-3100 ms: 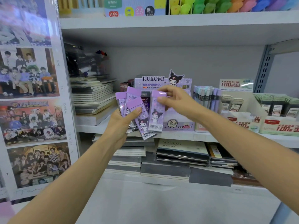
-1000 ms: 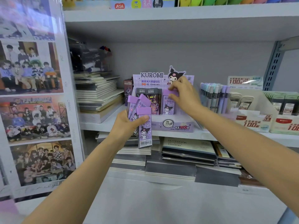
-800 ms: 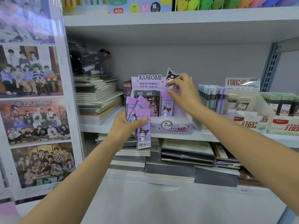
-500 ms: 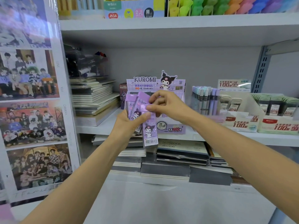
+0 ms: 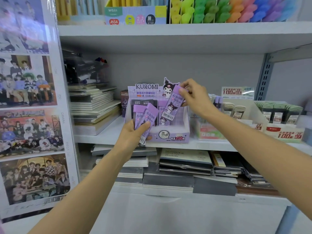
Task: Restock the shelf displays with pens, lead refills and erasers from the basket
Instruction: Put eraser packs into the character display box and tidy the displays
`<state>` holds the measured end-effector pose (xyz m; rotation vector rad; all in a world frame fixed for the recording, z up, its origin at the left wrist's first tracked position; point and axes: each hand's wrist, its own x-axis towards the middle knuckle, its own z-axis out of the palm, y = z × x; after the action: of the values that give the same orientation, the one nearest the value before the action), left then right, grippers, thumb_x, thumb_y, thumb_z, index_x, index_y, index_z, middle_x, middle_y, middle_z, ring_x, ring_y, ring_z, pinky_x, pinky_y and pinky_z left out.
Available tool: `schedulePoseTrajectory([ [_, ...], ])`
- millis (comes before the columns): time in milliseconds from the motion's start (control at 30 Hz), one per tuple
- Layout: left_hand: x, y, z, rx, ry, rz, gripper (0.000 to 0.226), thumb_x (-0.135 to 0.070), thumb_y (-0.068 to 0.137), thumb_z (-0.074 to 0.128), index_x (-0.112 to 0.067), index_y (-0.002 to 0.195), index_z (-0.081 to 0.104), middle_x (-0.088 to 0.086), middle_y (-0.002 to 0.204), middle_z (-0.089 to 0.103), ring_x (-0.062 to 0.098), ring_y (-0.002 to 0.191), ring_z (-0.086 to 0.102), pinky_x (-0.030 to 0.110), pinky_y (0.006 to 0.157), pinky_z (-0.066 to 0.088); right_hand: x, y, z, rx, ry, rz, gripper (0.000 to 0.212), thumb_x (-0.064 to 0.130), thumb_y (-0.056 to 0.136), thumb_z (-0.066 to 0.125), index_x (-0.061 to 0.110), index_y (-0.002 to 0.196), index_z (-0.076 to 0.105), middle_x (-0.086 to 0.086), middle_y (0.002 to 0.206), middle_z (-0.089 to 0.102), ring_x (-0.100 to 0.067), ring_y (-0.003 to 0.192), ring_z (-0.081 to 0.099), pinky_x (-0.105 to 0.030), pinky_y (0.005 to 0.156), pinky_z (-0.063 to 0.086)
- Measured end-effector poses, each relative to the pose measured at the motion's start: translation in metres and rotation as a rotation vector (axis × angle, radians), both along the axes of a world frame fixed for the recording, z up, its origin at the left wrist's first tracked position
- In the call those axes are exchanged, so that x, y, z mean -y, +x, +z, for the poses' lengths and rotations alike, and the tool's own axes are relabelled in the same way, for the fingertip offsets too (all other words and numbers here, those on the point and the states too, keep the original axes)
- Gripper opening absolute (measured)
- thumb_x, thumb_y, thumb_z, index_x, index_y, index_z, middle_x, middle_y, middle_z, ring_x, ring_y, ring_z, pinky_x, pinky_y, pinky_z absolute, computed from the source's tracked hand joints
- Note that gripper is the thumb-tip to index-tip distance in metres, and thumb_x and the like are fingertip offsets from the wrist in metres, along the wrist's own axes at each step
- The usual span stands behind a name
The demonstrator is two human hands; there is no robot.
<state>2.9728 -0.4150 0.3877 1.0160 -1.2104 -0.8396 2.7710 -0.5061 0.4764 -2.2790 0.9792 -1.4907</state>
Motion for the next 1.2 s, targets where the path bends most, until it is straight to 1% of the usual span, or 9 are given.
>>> schedulePoseTrajectory([
  [133,-0.001,0.002,0.0,0.002,-0.012,0.02,0.011,-0.024,0.097,0.058,-0.023,0.104,0.067,0.003,0.1,0.076,0.016,0.069,0.071,0.021,0.054,0.052,0.002,0.01,-0.022,-0.053,0.009,0.019,0.005,0.013,0.1,0.048,0.01,0.103,0.05,-0.013,0.101,0.065,-0.026,0.095,0.066,-0.045,0.076,0.06],
  [267,-0.002,0.002,-0.003,0.024,-0.039,-0.03,0.014,-0.019,0.098,0.057,-0.021,0.107,0.067,0.004,0.102,0.076,0.014,0.082,0.07,0.022,0.065,0.056,0.007,0.012,-0.023,-0.188,-0.018,-0.007,0.01,0.014,0.1,0.049,0.008,0.107,0.051,-0.012,0.1,0.066,-0.027,0.092,0.066,-0.045,0.078,0.058],
  [400,-0.001,0.002,-0.004,0.035,-0.044,-0.034,0.019,-0.02,0.098,0.057,-0.017,0.114,0.066,0.003,0.101,0.076,0.009,0.076,0.067,0.02,0.062,0.053,0.014,0.008,-0.011,-0.313,-0.033,-0.062,0.013,0.015,0.1,0.051,0.009,0.111,0.054,-0.015,0.101,0.066,-0.027,0.084,0.066,-0.025,0.066,0.053],
  [500,0.0,0.002,-0.003,0.028,-0.05,-0.038,0.019,-0.019,0.098,0.056,-0.017,0.114,0.066,0.004,0.102,0.076,0.01,0.083,0.069,0.023,0.066,0.056,0.013,0.021,-0.006,-0.426,-0.083,-0.112,0.017,0.017,0.099,0.052,0.009,0.113,0.056,-0.016,0.098,0.066,-0.03,0.084,0.062,-0.035,0.076,0.05],
  [600,0.001,0.003,-0.003,0.016,-0.047,-0.029,0.023,-0.019,0.098,0.057,-0.012,0.118,0.065,0.007,0.103,0.075,0.01,0.078,0.068,0.021,0.062,0.054,0.009,0.039,-0.004,-0.531,-0.124,-0.087,0.016,0.017,0.097,0.055,0.01,0.112,0.058,-0.015,0.094,0.066,-0.025,0.077,0.056,-0.034,0.076,0.047],
  [833,0.002,0.007,-0.004,-0.011,-0.037,-0.062,0.02,-0.02,0.097,0.058,-0.015,0.115,0.066,0.006,0.102,0.075,0.011,0.085,0.069,0.024,0.065,0.056,0.006,0.026,-0.02,-0.249,-0.188,-0.12,0.018,0.01,0.09,0.065,0.01,0.107,0.061,-0.003,0.096,0.063,-0.017,0.087,0.058,-0.032,0.082,0.051],
  [933,0.002,0.008,-0.004,-0.045,-0.016,-0.054,0.02,-0.021,0.095,0.061,-0.015,0.112,0.067,0.006,0.101,0.076,0.011,0.078,0.069,0.021,0.061,0.054,0.006,0.031,-0.026,-0.265,-0.236,-0.156,0.012,0.011,0.09,0.065,0.01,0.102,0.066,0.004,0.101,0.054,-0.014,0.092,0.056,-0.025,0.084,0.048],
  [1033,0.001,0.008,-0.002,-0.056,-0.019,-0.057,0.018,-0.021,0.094,0.062,-0.016,0.111,0.067,0.005,0.1,0.076,0.011,0.081,0.071,0.022,0.061,0.055,0.006,0.032,-0.022,-0.29,-0.2,-0.209,0.012,0.015,0.091,0.065,0.01,0.1,0.068,-0.002,0.107,0.052,-0.012,0.094,0.049,-0.025,0.083,0.041],
  [1200,-0.003,0.007,0.007,-0.045,-0.037,-0.078,0.021,-0.026,0.089,0.067,-0.019,0.109,0.067,0.005,0.098,0.076,0.02,0.084,0.073,0.031,0.07,0.06,-0.019,0.03,-0.007,0.032,0.008,0.066,0.028,0.026,0.092,0.064,0.01,0.116,0.063,-0.004,0.113,0.06,-0.015,0.095,0.059,-0.022,0.083,0.049],
])
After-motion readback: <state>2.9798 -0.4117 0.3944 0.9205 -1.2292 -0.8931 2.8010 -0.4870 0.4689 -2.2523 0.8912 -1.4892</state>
